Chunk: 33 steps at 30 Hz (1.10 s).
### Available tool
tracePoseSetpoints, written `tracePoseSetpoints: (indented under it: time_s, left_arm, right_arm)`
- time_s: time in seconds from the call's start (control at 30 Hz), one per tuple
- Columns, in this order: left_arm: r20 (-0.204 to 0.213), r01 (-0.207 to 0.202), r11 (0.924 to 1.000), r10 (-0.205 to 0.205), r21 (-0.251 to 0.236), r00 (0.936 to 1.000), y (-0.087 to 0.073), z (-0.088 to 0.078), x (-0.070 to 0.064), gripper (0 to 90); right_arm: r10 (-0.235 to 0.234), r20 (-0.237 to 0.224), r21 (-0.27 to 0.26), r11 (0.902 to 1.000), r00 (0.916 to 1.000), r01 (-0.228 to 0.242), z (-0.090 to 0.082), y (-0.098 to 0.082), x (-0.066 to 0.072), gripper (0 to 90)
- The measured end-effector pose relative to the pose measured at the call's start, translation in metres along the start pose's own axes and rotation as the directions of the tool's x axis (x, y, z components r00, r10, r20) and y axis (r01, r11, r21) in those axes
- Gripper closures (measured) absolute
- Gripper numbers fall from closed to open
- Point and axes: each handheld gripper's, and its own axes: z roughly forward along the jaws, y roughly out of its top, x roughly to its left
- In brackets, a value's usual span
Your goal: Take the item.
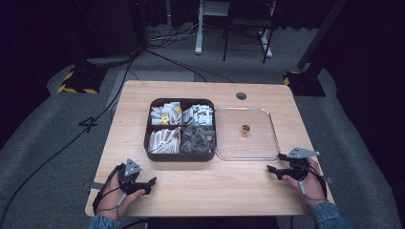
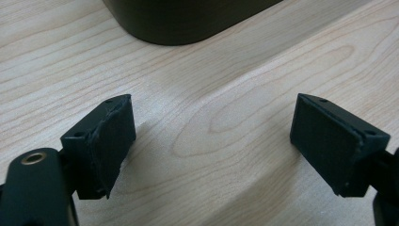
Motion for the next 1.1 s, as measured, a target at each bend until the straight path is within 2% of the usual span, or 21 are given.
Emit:
tracePoseSetpoints:
  time_s: [0.1, 0.17, 0.2, 0.23, 0.27, 0.3, 0.33, 0.43, 0.47, 0.53, 0.57, 0.67, 0.7, 0.73, 0.8, 0.9, 1.1]
  left_arm:
    - [0.002, -0.007, 1.0, 0.007, 0.001, 1.0, 0.001, -0.001, 0.001, 20.5]
    - [-0.008, -0.021, 0.9994, 0.021, 0.027, 0.9998, 0.005, -0.008, 0.001, 35.9]
    - [-0.011, -0.034, 0.9994, 0.034, 0.009, 0.9994, 0.007, -0.01, 0.001, 37.5]
    - [-0.001, -0.04, 0.999, 0.04, -0.021, 0.9992, 0.009, -0.013, 0.001, 37.2]
    - [-0.001, -0.04, 0.999, 0.04, -0.021, 0.9992, 0.009, -0.013, 0.001, 37.2]
    - [0.019, -0.04, 0.9966, 0.042, -0.072, 0.9989, 0.014, -0.019, 0.001, 37.3]
    - [0.027, -0.039, 0.9946, 0.041, -0.096, 0.9988, 0.016, -0.023, 0.001, 37.3]
    - [0.034, -0.034, 0.9921, 0.038, -0.121, 0.9987, 0.022, -0.03, 0.004, 37.3]
    - [0.034, -0.024, 0.9897, 0.029, -0.141, 0.999, 0.027, -0.037, 0.007, 37.3]
    - [0.035, -0.014, 0.9881, 0.019, -0.154, 0.9992, 0.029, -0.039, 0.008, 37.3]
    - [0.046, 0.016, 0.9818, -0.008, -0.189, 0.9989, 0.033, -0.047, 0.012, 37.3]
    - [0.049, 0.06, 0.9719, -0.05, -0.227, 0.9975, 0.038, -0.056, 0.017, 37.8]
    - [0.049, 0.06, 0.9719, -0.05, -0.227, 0.9975, 0.038, -0.056, 0.017, 37.8]
    - [0.037, 0.076, 0.9682, -0.069, -0.238, 0.9969, 0.041, -0.061, 0.02, 38.1]
    - [0.034, 0.085, 0.9646, -0.079, -0.249, 0.9963, 0.045, -0.065, 0.023, 38.4]
    - [0.033, 0.085, 0.9625, -0.079, -0.258, 0.9963, 0.049, -0.069, 0.025, 38.5]
    - [0.04, 0.049, 0.9627, -0.04, -0.266, 0.9984, 0.07, -0.075, 0.027, 38.5]
  right_arm:
    - [-0.001, 0.0, 0.0, 1.0, 1.0, 0.001, 0.0, 0.0, 0.0, 24.8]
    - [-0.001, 0.0, 0.0, 1.0, 1.0, 0.001, 0.0, 0.0, 0.0, 24.8]
    - [-0.001, 0.0, 0.0, 1.0, 1.0, 0.001, 0.0, 0.0, 0.0, 24.8]
    - [-0.001, -0.001, 0.0, 1.0, 1.0, 0.001, 0.0, 0.0, 0.0, 24.8]
    - [-0.001, -0.001, 0.001, 1.0, 1.0, 0.001, 0.0, 0.0, 0.0, 24.8]
    - [-0.001, -0.002, 0.0, 1.0, 1.0, 0.001, 0.0, 0.0, 0.0, 24.8]
    - [-0.002, -0.001, 0.0, 1.0, 1.0, 0.002, 0.0, 0.0, 0.0, 24.8]
    - [-0.002, -0.001, 0.0, 1.0, 1.0, 0.002, 0.0, 0.0, 0.0, 24.8]
    - [-0.002, -0.001, 0.0, 1.0, 1.0, 0.002, 0.0, 0.0, 0.0, 24.8]
    - [-0.003, 0.0, 0.0, 1.0, 1.0, 0.003, 0.0, 0.0, 0.0, 24.8]
    - [-0.005, 0.004, 0.001, 1.0, 1.0, 0.005, 0.0, 0.0, 0.001, 25.0]
    - [-0.005, 0.003, 0.001, 1.0, 1.0, 0.005, 0.0, 0.0, 0.001, 25.1]
    - [-0.005, 0.002, 0.0, 1.0, 1.0, 0.005, 0.0, 0.0, 0.001, 25.2]
    - [-0.005, 0.002, -0.001, 1.0, 1.0, 0.005, 0.0, 0.0, 0.001, 25.3]
    - [-0.005, 0.001, -0.001, 1.0, 1.0, 0.005, 0.0, 0.0, 0.001, 25.4]
    - [-0.005, 0.001, -0.001, 1.0, 1.0, 0.005, 0.0, 0.0, 0.001, 25.4]
    - [-0.005, 0.001, -0.001, 1.0, 1.0, 0.005, 0.0, 0.0, 0.0, 25.4]
